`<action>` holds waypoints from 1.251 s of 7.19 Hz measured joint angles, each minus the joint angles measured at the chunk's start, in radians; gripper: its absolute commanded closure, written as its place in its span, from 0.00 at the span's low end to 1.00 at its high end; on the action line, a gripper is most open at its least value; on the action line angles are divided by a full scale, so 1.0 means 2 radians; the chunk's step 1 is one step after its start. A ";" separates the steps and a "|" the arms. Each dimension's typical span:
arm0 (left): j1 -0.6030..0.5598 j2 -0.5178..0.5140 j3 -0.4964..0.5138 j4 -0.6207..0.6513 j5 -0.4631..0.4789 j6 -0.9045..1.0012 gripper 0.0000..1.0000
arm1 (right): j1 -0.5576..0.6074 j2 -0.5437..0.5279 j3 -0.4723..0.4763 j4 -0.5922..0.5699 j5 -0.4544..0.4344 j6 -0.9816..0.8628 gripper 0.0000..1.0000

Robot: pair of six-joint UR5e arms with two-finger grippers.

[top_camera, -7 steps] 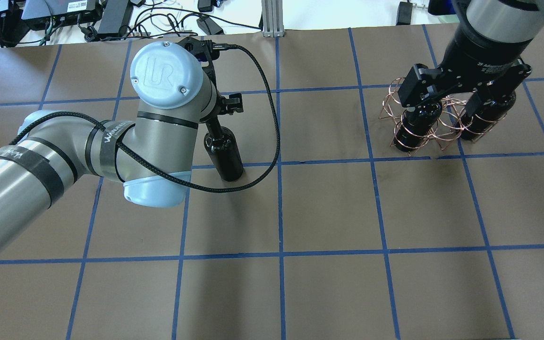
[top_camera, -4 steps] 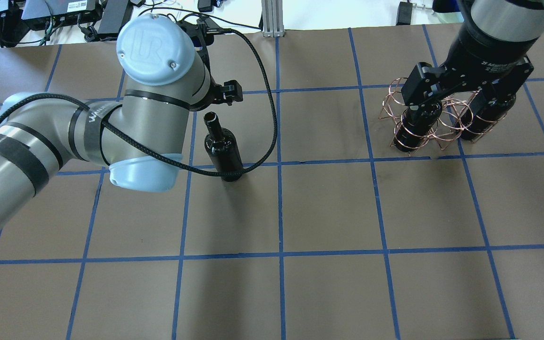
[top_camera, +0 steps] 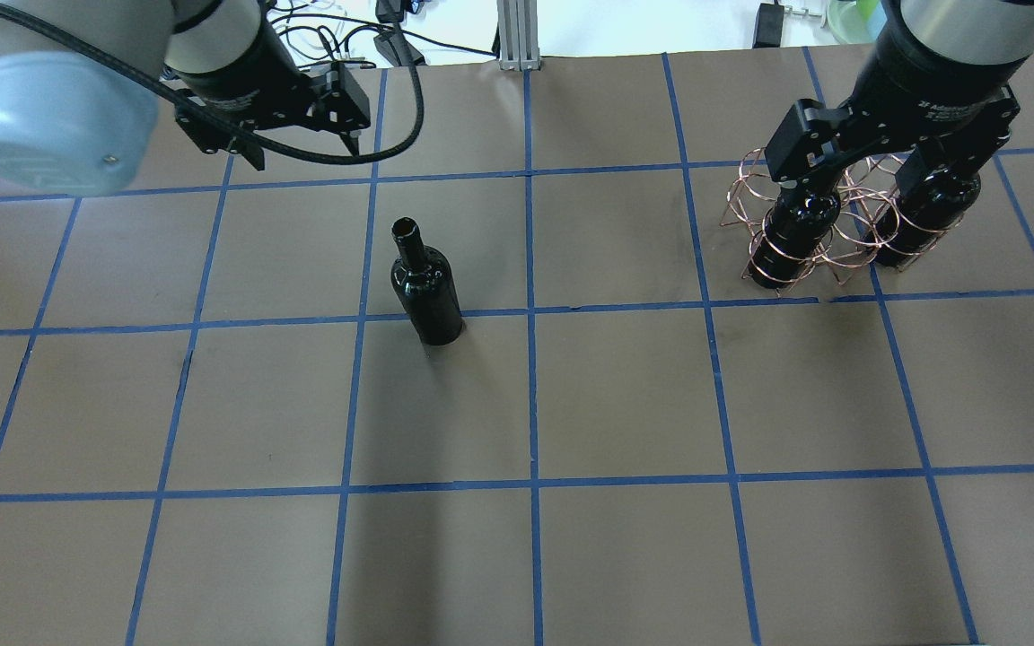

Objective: Place wine into wine basket
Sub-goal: 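Withdraw the left gripper back to the far corner, then move the right gripper from the wire rack over the standing bottle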

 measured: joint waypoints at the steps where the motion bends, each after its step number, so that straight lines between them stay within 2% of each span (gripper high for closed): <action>1: 0.032 0.006 0.006 -0.034 -0.011 0.033 0.00 | 0.001 0.011 0.001 -0.004 0.010 0.003 0.00; 4: 0.131 0.014 0.003 -0.066 -0.015 0.139 0.00 | 0.019 0.047 -0.002 -0.061 0.020 0.016 0.00; 6: 0.180 0.014 -0.008 -0.069 -0.013 0.173 0.00 | 0.081 0.069 -0.024 -0.077 0.015 0.072 0.00; 9: 0.199 0.013 -0.020 -0.069 -0.013 0.190 0.00 | 0.179 0.132 -0.092 -0.084 0.015 0.168 0.00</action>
